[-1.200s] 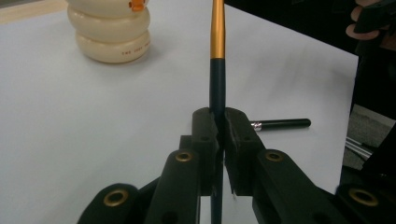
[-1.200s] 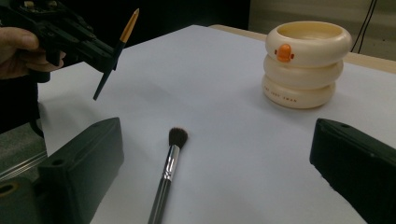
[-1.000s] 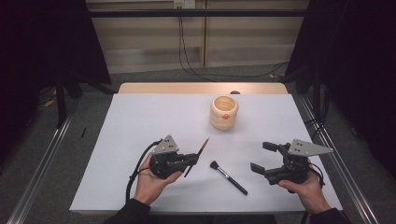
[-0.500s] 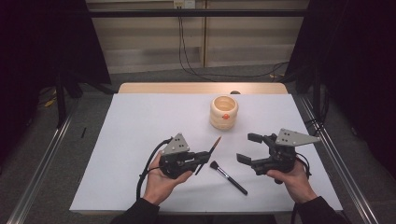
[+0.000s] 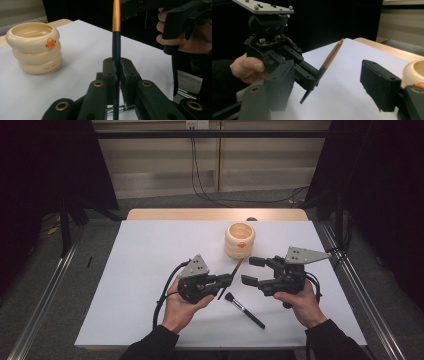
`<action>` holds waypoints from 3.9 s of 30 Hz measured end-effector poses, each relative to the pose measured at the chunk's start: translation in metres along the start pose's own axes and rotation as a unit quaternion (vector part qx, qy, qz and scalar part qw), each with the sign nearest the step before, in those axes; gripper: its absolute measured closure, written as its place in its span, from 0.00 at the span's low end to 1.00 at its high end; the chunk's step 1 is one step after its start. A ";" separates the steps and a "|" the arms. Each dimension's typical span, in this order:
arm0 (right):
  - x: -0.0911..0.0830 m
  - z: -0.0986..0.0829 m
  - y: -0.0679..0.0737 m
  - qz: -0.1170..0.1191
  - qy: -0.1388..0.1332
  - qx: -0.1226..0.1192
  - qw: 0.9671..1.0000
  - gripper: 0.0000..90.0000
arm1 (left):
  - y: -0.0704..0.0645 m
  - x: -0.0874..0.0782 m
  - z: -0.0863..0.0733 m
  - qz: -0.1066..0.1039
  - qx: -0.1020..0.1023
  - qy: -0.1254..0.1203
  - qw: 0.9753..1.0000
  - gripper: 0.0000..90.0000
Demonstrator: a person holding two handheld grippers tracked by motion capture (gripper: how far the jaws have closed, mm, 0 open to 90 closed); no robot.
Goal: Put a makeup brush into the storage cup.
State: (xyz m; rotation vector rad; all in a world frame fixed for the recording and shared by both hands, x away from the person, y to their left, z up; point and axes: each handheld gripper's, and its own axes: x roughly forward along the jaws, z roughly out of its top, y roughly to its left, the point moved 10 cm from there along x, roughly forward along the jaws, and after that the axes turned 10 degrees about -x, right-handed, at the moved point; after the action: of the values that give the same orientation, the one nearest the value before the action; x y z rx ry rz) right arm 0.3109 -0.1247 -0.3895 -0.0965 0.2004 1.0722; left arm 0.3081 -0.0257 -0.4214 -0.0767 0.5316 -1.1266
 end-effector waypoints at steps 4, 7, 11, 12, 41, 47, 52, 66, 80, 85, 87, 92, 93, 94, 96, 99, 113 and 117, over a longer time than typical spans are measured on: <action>0.006 0.001 0.001 0.011 0.004 -0.002 1.000 0.43 | -0.001 0.002 -0.001 -0.005 -0.001 -0.006 1.000 0.93; 0.009 0.001 0.001 0.016 0.006 0.002 1.000 0.44 | -0.002 0.002 -0.003 -0.003 -0.002 -0.006 1.000 0.93; 0.014 -0.003 0.000 0.024 0.012 0.008 1.000 0.51 | -0.004 0.004 -0.006 -0.009 0.004 -0.001 1.000 0.93; 0.015 -0.003 0.001 0.028 0.010 0.010 1.000 0.52 | -0.004 0.004 -0.006 -0.007 0.007 0.001 1.000 0.93; 0.020 -0.011 0.006 0.058 0.010 0.033 0.998 0.92 | -0.003 0.009 -0.014 -0.009 0.011 0.004 1.000 0.93; 0.022 -0.012 0.010 0.064 0.015 0.024 0.998 0.90 | -0.007 0.009 -0.014 -0.020 0.021 0.002 1.000 0.93; 0.022 -0.013 0.008 0.061 0.015 0.029 0.998 0.93 | -0.006 0.008 -0.014 -0.015 0.019 0.003 1.000 0.93; 0.021 -0.011 0.007 0.051 0.013 0.024 0.998 0.94 | -0.004 0.010 -0.014 -0.025 0.008 -0.013 1.000 0.92; 0.017 -0.009 0.005 0.042 0.009 0.017 0.999 0.94 | 0.005 0.010 -0.015 0.002 0.007 -0.022 1.000 0.46; 0.017 -0.010 0.005 0.039 0.010 0.016 0.999 0.94 | 0.007 0.008 -0.016 0.005 0.007 -0.014 1.000 0.27; 0.016 -0.010 0.004 0.037 0.010 0.015 0.999 0.94 | 0.008 0.008 -0.018 0.014 0.015 -0.011 1.000 0.17; 0.016 -0.010 0.003 0.036 0.010 0.015 0.999 0.94 | 0.012 0.004 -0.019 0.025 0.006 -0.007 1.000 0.09; 0.015 -0.010 0.003 0.036 0.010 0.016 0.999 0.94 | 0.014 0.003 -0.020 0.031 0.009 -0.005 0.999 0.07; 0.015 -0.009 0.003 0.036 0.008 0.015 0.999 0.94 | 0.015 0.002 -0.020 0.032 0.004 -0.010 0.999 0.05; 0.014 -0.009 0.002 0.033 0.009 0.012 0.999 0.94 | 0.016 -0.001 -0.021 0.031 0.001 -0.014 0.999 0.04; 0.013 -0.010 -0.001 0.028 0.009 0.011 1.000 0.94 | 0.020 -0.008 -0.023 0.034 -0.002 -0.017 0.999 0.04; 0.012 -0.011 -0.005 0.017 0.012 0.003 1.000 0.94 | 0.047 -0.041 -0.034 0.080 -0.001 -0.028 0.996 0.02; 0.011 -0.011 -0.008 0.009 0.014 0.000 1.000 0.94 | 0.054 -0.051 -0.041 0.105 -0.002 -0.032 0.994 0.02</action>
State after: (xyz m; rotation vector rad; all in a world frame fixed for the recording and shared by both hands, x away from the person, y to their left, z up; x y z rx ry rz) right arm 0.3218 -0.1212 -0.4032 -0.1100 0.2273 1.0902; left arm 0.3193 0.0511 -0.4564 -0.0576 0.4729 -0.9141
